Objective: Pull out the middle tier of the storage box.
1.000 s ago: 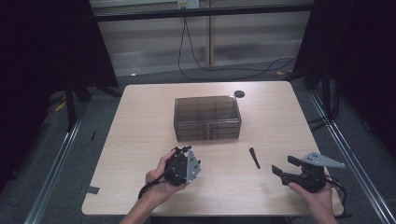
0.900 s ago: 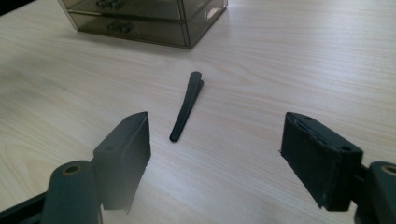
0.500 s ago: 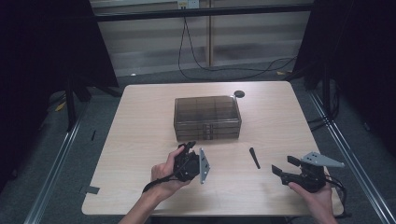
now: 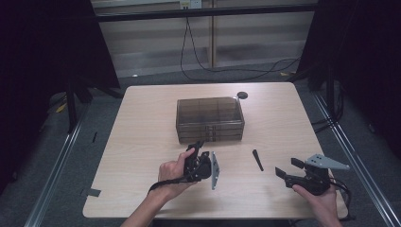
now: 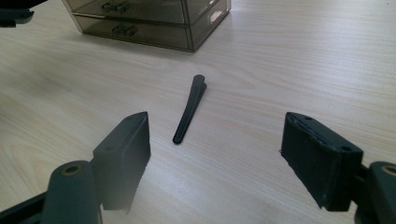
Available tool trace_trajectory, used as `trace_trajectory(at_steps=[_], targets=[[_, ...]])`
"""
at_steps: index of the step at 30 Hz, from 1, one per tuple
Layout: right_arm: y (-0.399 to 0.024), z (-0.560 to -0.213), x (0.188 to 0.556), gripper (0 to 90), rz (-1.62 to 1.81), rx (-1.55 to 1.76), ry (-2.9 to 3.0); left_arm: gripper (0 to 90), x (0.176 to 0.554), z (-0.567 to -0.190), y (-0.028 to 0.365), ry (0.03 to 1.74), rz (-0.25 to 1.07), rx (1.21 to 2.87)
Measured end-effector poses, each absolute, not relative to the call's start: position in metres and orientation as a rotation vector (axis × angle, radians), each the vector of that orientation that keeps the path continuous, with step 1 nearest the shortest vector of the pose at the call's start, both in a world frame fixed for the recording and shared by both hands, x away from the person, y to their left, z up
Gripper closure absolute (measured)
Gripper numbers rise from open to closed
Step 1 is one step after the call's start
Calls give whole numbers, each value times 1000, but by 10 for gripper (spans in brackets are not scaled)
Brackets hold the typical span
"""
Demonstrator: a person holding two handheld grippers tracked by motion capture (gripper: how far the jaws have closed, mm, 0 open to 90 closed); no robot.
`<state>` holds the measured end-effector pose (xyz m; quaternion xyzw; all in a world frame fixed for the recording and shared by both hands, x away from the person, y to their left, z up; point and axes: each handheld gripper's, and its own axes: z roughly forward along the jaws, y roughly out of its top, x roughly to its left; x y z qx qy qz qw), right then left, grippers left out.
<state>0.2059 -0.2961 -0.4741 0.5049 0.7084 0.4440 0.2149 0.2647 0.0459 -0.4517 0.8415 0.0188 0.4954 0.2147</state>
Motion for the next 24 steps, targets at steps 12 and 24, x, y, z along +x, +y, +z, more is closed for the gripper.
trace_trajectory(at_steps=[12,24], targets=[[-296,-474,206,237,1234,1401,1969,602,268,-460,44,-20,1470,2356],[-296,-475,206,227,1234,1403,1978,653,277,-469,35,-87,1577,2377]])
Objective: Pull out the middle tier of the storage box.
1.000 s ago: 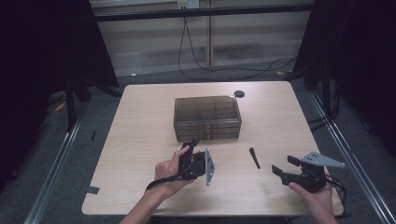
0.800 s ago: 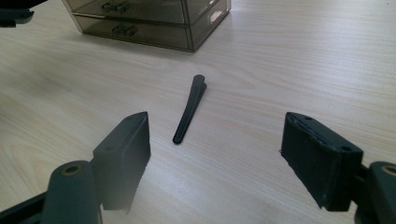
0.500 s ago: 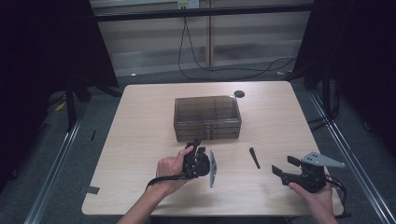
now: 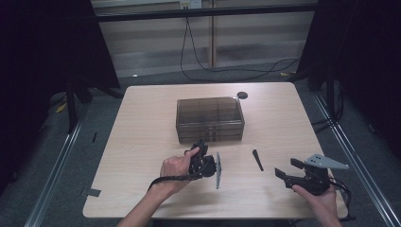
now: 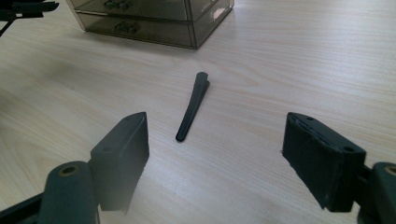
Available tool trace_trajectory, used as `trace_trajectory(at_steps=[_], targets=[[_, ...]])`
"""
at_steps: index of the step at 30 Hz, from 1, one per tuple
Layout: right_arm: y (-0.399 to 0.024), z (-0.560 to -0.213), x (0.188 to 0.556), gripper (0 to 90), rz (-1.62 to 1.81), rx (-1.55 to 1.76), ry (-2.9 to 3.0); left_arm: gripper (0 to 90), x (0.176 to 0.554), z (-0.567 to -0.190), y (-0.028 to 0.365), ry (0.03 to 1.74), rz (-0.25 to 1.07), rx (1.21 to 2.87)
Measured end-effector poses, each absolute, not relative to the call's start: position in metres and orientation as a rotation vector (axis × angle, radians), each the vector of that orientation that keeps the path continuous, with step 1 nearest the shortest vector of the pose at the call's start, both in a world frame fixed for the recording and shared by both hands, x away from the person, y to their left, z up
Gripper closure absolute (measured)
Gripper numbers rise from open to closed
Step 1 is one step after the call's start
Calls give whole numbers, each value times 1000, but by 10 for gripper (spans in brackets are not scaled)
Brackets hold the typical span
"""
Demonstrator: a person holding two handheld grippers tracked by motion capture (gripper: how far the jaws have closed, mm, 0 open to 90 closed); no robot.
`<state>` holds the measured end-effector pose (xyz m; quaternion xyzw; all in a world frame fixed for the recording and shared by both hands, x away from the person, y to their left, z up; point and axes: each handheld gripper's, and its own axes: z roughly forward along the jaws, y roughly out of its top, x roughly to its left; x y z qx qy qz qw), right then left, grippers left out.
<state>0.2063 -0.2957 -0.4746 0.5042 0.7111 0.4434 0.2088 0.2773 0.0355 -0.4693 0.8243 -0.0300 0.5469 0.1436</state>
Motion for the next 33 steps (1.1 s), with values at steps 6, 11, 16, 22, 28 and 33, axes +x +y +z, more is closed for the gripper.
trace_trajectory(at_steps=[6,11,16,22,28,33], targets=[[-296,-474,206,228,1236,1405,1977,669,281,-477,33,-119,1636,2379],[-296,-474,206,228,1231,1402,1979,671,283,-481,30,-122,1638,2391],[-295,-474,206,228,1228,1403,1981,684,288,-484,29,-128,1656,2383],[-295,-475,206,227,1223,1401,1989,703,293,-489,28,-111,1663,2381],[-295,-475,206,226,1225,1402,1995,737,297,-497,24,-128,1687,2408],[-295,-475,206,233,1225,1403,1997,747,301,-501,22,-145,1724,2415]])
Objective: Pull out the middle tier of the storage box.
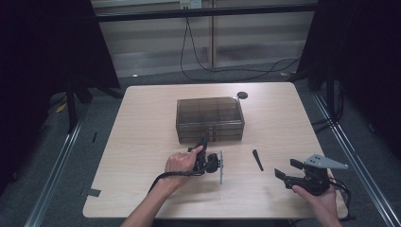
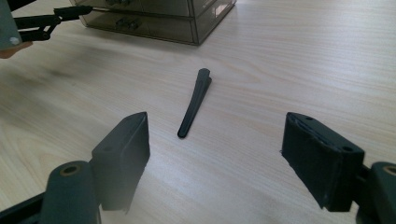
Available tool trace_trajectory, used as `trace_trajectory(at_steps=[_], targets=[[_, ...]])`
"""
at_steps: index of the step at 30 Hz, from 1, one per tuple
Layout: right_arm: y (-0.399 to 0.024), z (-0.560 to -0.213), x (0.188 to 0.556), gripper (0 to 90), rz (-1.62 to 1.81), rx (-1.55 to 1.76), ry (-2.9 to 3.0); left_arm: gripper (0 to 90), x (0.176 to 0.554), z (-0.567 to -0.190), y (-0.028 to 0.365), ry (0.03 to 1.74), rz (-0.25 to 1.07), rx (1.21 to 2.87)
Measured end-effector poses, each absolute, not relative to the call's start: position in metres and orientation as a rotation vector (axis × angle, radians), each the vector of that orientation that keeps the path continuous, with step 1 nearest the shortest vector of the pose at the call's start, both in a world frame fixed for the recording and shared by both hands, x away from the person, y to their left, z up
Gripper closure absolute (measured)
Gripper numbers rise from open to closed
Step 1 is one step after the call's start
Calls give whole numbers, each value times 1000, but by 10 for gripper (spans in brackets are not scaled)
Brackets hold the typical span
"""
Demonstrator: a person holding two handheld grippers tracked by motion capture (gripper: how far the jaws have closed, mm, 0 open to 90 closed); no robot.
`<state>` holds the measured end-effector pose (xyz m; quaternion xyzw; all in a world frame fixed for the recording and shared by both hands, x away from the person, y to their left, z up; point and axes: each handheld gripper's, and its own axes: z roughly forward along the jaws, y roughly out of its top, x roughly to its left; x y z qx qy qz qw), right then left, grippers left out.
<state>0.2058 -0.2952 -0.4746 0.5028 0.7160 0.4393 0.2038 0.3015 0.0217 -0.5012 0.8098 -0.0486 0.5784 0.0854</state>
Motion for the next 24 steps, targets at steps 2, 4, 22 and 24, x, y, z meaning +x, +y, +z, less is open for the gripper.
trace_trajectory(at_steps=[2,4,22,24], targets=[[-295,-474,206,235,1231,1405,1996,751,305,-502,20,-124,1727,2420],[-295,-475,206,235,1227,1403,1999,752,307,-503,17,-121,1740,2430],[-294,-475,206,221,1225,1405,2021,729,315,-514,8,-144,1767,2441],[-294,-475,206,221,1227,1407,2018,729,316,-516,7,-130,1757,2457]])
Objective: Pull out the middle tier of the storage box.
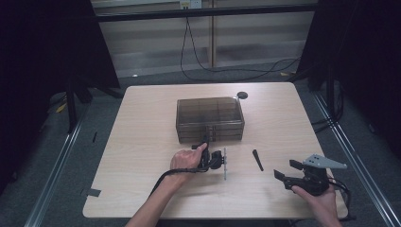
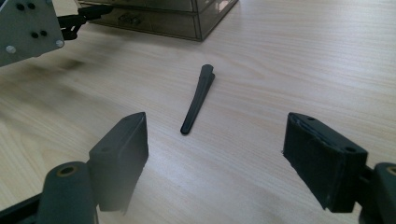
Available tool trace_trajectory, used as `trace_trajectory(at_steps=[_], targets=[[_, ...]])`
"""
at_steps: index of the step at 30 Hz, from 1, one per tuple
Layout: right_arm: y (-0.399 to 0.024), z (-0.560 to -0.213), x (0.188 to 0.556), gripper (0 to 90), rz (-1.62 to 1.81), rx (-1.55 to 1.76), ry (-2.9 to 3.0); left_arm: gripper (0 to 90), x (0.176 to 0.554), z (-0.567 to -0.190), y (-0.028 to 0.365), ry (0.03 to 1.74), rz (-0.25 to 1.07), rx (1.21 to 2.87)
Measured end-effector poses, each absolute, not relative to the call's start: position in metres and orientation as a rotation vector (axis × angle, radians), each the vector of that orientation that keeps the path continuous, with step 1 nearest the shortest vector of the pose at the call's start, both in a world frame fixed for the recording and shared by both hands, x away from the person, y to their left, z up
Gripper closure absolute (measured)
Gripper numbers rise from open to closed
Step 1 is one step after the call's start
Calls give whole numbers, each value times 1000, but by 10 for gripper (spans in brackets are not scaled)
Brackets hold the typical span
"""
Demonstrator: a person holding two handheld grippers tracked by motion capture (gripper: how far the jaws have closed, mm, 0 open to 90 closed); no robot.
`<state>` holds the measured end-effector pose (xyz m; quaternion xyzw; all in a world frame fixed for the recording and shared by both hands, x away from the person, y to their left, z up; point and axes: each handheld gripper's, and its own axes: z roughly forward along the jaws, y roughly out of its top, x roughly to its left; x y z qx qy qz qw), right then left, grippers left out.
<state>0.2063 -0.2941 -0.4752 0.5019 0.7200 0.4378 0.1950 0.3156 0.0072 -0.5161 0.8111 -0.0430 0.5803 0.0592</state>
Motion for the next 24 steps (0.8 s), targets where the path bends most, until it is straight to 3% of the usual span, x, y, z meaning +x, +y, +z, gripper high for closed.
trace_trajectory(at_steps=[8,24], targets=[[-294,-475,206,216,1231,1409,2020,706,319,-518,6,-141,1812,2435],[-294,-475,206,217,1230,1409,2025,755,322,-523,-2,-161,1845,2443]])
